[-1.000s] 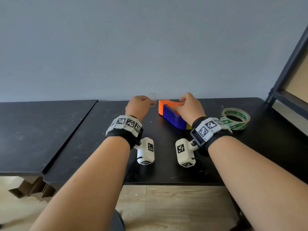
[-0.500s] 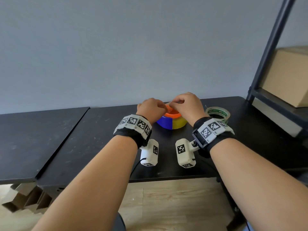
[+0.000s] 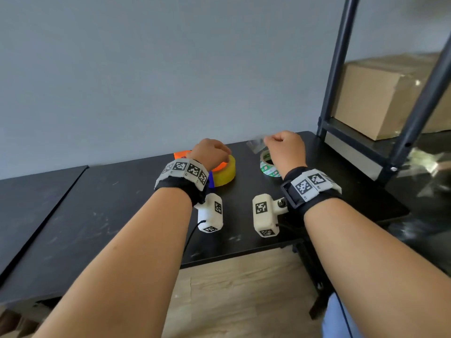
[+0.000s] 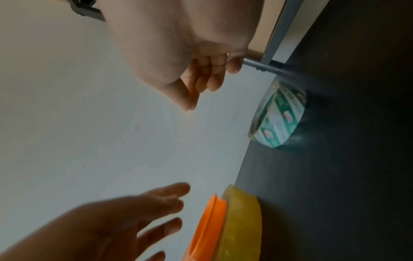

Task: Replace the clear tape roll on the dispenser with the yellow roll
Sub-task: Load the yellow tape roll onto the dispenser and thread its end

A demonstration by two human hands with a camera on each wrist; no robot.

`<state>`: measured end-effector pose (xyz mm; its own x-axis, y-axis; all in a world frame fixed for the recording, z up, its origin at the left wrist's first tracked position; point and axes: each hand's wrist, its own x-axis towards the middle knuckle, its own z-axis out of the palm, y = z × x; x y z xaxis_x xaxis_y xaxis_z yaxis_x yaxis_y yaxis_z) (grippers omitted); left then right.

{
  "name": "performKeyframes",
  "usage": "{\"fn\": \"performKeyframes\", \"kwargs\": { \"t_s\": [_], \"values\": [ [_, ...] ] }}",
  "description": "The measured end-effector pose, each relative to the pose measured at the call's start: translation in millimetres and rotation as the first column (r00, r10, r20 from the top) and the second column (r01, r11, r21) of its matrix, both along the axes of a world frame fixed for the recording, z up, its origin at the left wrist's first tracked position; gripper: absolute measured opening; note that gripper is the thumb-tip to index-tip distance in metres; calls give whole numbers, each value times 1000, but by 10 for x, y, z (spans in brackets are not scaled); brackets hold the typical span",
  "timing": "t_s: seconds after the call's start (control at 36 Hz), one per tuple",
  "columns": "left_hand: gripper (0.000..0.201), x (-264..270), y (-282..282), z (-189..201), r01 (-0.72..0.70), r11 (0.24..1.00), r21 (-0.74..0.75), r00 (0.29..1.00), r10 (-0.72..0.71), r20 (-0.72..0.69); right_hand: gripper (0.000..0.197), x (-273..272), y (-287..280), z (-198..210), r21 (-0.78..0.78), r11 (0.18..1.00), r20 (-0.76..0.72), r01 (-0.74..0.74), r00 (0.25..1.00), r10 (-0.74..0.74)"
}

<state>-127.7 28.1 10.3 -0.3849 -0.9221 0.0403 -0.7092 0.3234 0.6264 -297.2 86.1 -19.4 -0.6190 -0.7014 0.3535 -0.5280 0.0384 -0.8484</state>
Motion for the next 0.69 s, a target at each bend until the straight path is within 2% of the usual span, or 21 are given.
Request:
{"fn": "performKeyframes", "kwargs": {
  "t_s": [0.17,0.39,0.5,0.64,0.69],
  "values": [
    [26,-257,21,-66,77,997,-13,996,-77,-37,35,-220,3,-55,155,988,41,-19,999,13],
    [34,-622,102,-182,160,987,10,987,-160,-2,20,-385,-55,-201,357,934,89,-16,996,-17],
    [43,-741,88,-264,197,980,-15,976,-194,95,25,-410,-92,-216,425,905,45,-4,999,-16],
    [52,-811,67,-326,272,960,-64,931,-246,271,30,-422,-140,-266,465,884,-15,41,999,-39],
    [54,-833,68,-360,267,962,-59,925,-238,294,30,-426,-148,-284,476,877,-44,62,998,-46]
  ]
}}
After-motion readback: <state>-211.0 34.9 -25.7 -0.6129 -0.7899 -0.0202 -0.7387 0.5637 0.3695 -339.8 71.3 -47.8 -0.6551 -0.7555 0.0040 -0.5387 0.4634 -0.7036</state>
